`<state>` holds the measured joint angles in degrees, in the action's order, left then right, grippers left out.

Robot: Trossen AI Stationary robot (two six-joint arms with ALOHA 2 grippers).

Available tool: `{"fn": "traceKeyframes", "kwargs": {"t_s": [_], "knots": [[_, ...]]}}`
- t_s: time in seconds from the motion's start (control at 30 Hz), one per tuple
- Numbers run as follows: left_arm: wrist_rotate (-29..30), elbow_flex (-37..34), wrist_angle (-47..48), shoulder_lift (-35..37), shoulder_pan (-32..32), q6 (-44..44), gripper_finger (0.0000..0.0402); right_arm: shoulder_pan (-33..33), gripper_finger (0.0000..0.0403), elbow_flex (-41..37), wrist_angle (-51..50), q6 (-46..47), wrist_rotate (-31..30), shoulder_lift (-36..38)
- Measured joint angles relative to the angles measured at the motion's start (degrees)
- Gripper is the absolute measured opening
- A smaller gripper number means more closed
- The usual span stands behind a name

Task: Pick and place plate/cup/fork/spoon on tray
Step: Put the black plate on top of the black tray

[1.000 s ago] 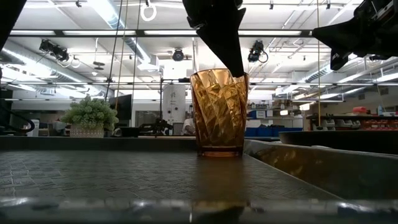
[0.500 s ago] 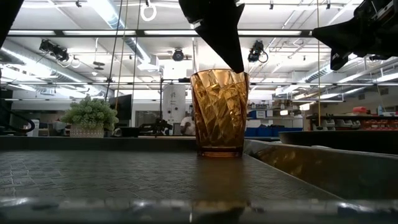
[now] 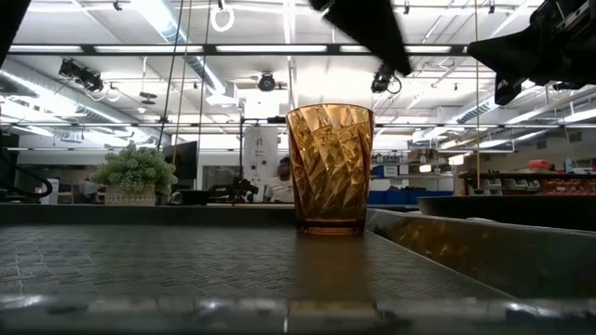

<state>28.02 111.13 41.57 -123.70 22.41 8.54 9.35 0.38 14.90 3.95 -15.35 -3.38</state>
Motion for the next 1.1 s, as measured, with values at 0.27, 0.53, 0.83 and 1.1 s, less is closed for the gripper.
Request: {"fn": "traceKeyframes", "kwargs": {"t_s": [0.27, 0.53, 0.83, 1.1], "knots": [[-10.8, 0.1, -9.5, -3.7, -0.2, 0.2, 0.0117, 0.0, 0.0016, 0.0, 0.0, 0.0, 0.0, 0.0], [-13.5, 0.0, -9.5, -5.7, 0.1, 1.0, 0.0117, 0.0, 0.0016, 0.0, 0.0, 0.0, 0.0, 0.0], [-20.6, 0.0, -12.3, -10.2, -1.1, 2.7, 0.0117, 0.0, 0.0016, 0.0, 0.1, 0.0, 0.0, 0.0], [-20.6, 0.0, -16.3, -11.4, -1.0, 4.2, 0.0117, 0.0, 0.0016, 0.0, 0.8, 0.0, 0.0, 0.0]]}}
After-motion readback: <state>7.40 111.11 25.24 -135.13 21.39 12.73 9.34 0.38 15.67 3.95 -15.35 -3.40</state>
